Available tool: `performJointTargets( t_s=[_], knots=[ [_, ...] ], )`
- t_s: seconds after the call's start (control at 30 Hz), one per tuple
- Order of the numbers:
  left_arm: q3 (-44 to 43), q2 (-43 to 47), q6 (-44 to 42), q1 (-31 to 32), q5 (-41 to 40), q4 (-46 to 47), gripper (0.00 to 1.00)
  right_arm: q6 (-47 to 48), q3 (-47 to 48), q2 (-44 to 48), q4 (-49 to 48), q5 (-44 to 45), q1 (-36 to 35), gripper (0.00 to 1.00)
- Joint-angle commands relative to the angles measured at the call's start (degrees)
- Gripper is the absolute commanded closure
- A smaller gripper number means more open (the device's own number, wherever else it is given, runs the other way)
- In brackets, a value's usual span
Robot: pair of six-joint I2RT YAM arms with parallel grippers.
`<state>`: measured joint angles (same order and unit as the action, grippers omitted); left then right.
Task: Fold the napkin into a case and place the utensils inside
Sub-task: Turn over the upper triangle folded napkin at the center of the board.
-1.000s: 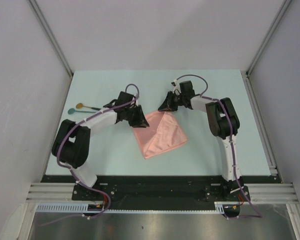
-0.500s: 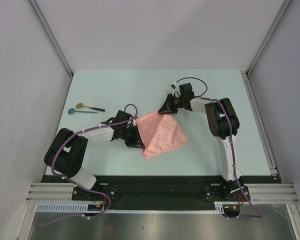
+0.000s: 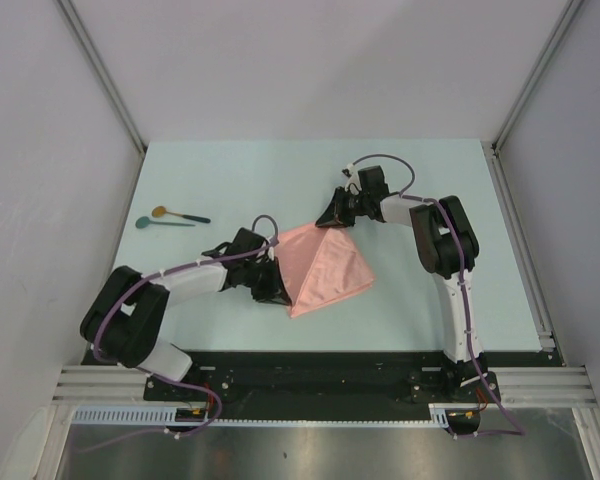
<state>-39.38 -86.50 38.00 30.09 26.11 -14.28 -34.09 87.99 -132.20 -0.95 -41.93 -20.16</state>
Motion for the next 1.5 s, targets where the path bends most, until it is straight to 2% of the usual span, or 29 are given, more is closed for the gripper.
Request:
performJointTargets(
  t_s=[0.0,0.1,0.2,0.33,0.57,0.8,1.07,1.17,1.3,1.4,1.47],
  knots=[
    [-4.73,4.84,-2.04,0.32,-2.53,-4.69,0.89,0.34,1.40,2.82,-0.37,-0.78,0.12,0.84],
    [-8.86,5.29,-4.07,-0.02,-5.36,-9.35,0.88,0.42,0.87,3.97,-0.37,-0.61,0.21,0.84],
    [-9.84,4.67,-3.28,-0.12,-4.06,-9.10,0.88,0.34,0.70,4.58,-0.19,-0.78,0.12,0.84],
    [-8.18,2.92,-1.61,0.67,-0.19,-4.80,0.88,0.16,0.17,5.81,-0.19,-0.61,0.56,0.83],
    [-1.85,1.86,-1.00,1.03,1.49,-0.75,0.90,0.51,-0.10,5.73,-0.28,-0.96,1.88,0.83],
    [2.98,-0.68,-0.64,1.20,2.37,3.29,0.90,0.86,2.36,0.73,-1.69,-1.92,2.14,0.83],
    [0.89,-0.61,-1.35,1.20,1.32,2.43,0.89,3.76,9.65,-5.61,-0.46,-3.16,2.06,0.84],
    [-2.71,2.03,-2.49,1.12,-0.53,-1.09,0.81,4.11,11.50,-6.66,-0.19,-3.42,2.15,0.84],
    [-7.02,5.20,-2.84,-1.25,-0.80,-4.87,0.57,4.99,16.67,-7.28,4.01,-3.15,1.79,0.84],
    [-9.49,6.17,-2.84,-5.64,-0.71,-5.67,0.47,4.29,16.78,-4.13,6.21,-1.58,1.79,0.81],
    [-11.76,5.21,-3.89,-9.84,-1.67,-6.19,0.46,4.64,16.60,-1.58,9.02,2.44,1.79,0.77]
  ],
)
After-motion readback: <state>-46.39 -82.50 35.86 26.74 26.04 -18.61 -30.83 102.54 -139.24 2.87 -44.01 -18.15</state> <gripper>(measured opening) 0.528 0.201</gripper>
